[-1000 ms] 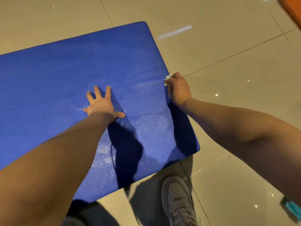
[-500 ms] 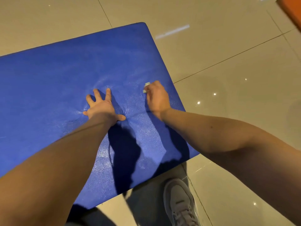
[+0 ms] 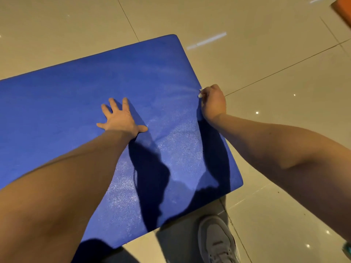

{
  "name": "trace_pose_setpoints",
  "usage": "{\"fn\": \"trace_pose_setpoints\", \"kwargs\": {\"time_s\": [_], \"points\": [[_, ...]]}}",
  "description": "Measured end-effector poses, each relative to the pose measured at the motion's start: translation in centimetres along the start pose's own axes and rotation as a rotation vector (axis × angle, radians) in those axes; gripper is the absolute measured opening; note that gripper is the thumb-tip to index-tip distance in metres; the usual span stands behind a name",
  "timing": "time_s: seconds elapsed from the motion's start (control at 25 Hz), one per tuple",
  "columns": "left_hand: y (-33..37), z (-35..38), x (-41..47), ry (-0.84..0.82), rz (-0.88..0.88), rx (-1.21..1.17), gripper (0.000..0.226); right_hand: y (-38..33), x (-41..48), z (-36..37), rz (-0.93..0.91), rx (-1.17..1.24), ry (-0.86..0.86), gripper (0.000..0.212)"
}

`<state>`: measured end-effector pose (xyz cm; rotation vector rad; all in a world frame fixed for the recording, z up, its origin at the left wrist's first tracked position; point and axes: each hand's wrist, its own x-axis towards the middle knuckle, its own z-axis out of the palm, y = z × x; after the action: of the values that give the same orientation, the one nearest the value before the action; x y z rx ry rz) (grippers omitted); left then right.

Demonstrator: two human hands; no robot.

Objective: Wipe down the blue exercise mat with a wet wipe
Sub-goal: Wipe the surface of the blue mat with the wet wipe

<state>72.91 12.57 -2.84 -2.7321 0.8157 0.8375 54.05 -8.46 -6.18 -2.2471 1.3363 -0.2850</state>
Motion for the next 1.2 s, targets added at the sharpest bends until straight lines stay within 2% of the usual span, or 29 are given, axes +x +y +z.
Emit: {"fn": "trace_pose_setpoints", "kwargs": {"time_s": [0.16, 0.36, 0.48, 0.72, 0.92, 1.04, 1.12, 1.2], "points": [[-0.4, 0.4, 0.7, -0.053, -0.009, -0.020, 0.129, -3.6, -1.7, 2.8, -0.003, 0.094, 0.005, 0.018], [-0.4, 0.4, 1.0, -0.050, -0.025, -0.027, 0.130, -8.6, -5.1, 6.6, -0.415, 0.035, -0.312, 0.019], [-0.3, 0.3, 1.2, -0.056, -0.022, -0.029, 0.130, -6.5, -2.1, 4.9, -0.533, -0.037, -0.260, 0.015], [-0.3, 0.1, 1.5, -0.057, -0.028, 0.005, 0.132, -1.6, 3.2, 1.4, -0.166, 0.010, 0.016, 0.019], [-0.4, -0.3, 1.2, -0.046, -0.018, 0.021, 0.130, -3.7, 2.5, 2.0, -0.061, -0.008, -0.005, 0.018], [-0.2, -0.2, 1.4, -0.053, -0.021, 0.013, 0.132, -7.8, -1.7, 5.9, -0.252, 0.025, -0.067, 0.022], [-0.2, -0.1, 1.3, -0.055, -0.031, 0.030, 0.133, -9.8, -4.5, 7.6, -0.412, 0.036, -0.189, 0.011], [-0.1, -0.1, 1.2, -0.071, -0.036, 0.037, 0.134, -8.9, -3.7, 6.9, -0.571, 0.000, -0.276, 0.007]]}}
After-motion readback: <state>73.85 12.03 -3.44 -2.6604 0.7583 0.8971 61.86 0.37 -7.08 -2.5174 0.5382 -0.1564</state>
